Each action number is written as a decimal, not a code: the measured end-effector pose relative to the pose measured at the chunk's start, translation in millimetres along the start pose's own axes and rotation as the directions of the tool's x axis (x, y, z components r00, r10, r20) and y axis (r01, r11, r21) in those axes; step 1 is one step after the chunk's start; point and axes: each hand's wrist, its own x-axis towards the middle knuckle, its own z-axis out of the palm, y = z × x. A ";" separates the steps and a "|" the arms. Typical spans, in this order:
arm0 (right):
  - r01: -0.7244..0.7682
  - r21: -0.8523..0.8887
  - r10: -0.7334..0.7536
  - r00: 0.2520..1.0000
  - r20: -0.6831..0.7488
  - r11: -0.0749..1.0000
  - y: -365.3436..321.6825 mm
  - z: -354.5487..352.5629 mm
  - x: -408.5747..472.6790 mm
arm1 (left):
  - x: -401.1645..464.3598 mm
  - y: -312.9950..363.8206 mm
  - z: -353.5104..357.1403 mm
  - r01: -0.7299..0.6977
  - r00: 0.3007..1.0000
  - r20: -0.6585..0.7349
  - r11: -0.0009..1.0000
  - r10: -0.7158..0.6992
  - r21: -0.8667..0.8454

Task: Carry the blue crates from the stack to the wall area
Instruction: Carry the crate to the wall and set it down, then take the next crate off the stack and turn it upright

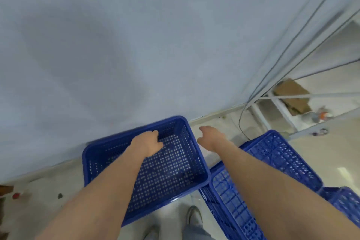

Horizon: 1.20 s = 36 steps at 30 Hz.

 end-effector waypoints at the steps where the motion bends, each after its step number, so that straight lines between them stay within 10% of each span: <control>1: -0.021 0.020 0.022 0.999 -0.028 1.000 1.6 -12.2 -18.7 | -11.9 11.5 -12.1 -0.031 0.999 -0.011 0.999 0.031 0.018; 17: -0.270 0.381 0.421 0.813 -0.403 0.884 116.2 -178.3 -315.6 | -197.5 283.6 -209.1 -0.517 0.777 -0.210 0.793 0.593 0.324; 36: -0.541 0.609 0.801 0.517 -0.304 0.580 394.5 -6.6 -657.9 | -443.3 611.5 82.4 -0.837 0.518 0.169 0.457 0.838 0.301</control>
